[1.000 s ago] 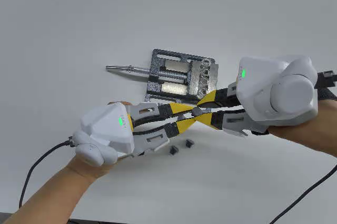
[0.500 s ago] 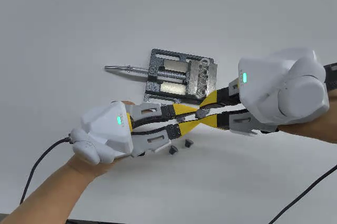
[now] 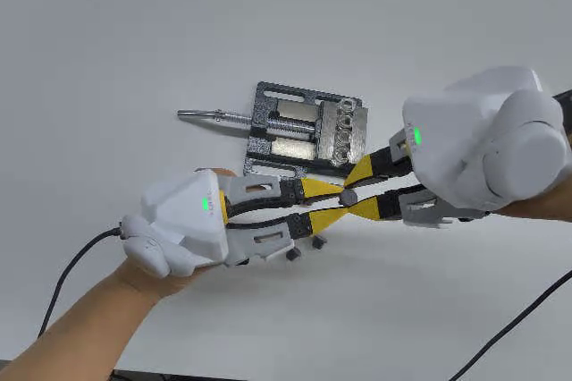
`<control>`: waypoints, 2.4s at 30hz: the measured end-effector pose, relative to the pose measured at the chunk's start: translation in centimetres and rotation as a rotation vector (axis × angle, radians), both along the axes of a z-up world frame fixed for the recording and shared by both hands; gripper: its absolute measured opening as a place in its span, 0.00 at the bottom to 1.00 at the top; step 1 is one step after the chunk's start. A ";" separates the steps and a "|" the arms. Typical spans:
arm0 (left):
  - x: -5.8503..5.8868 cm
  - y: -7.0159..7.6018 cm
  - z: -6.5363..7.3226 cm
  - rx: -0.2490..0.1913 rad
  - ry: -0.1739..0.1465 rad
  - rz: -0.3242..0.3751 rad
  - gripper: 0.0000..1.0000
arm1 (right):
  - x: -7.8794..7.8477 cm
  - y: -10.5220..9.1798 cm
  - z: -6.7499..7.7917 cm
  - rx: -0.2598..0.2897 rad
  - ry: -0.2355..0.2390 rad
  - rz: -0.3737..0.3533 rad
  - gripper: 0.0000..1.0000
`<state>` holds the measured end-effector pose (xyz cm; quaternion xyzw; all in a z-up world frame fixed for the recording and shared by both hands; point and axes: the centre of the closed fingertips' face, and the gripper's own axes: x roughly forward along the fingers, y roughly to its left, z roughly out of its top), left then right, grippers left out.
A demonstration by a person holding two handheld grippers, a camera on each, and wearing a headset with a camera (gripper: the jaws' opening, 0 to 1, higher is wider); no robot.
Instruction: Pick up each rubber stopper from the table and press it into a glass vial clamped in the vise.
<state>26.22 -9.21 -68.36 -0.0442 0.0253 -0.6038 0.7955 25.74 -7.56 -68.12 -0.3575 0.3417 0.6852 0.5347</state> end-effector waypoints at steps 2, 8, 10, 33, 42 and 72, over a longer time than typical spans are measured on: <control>0.0 0.0 0.0 0.000 -0.003 0.000 0.03 | 0.0 -0.1 0.0 0.000 0.003 0.001 0.12; -0.2 -0.3 0.2 -0.005 -0.007 -0.010 0.03 | -0.2 -0.3 0.2 -0.004 0.002 0.014 0.11; -0.2 -0.3 0.2 -0.008 -0.004 -0.009 0.03 | -0.2 -0.3 0.2 -0.007 -0.004 0.013 0.11; 0.5 0.4 -0.7 0.050 0.011 0.021 0.20 | 1.9 -1.0 -0.4 -0.066 -0.035 -0.059 0.11; 1.9 2.0 -1.2 0.089 0.012 0.050 0.24 | 3.9 -1.5 -1.2 -0.100 -0.048 -0.121 0.11; 8.0 3.4 -2.3 0.237 -0.022 -0.040 0.38 | 9.7 -2.4 -3.2 -0.137 -0.061 -0.246 0.11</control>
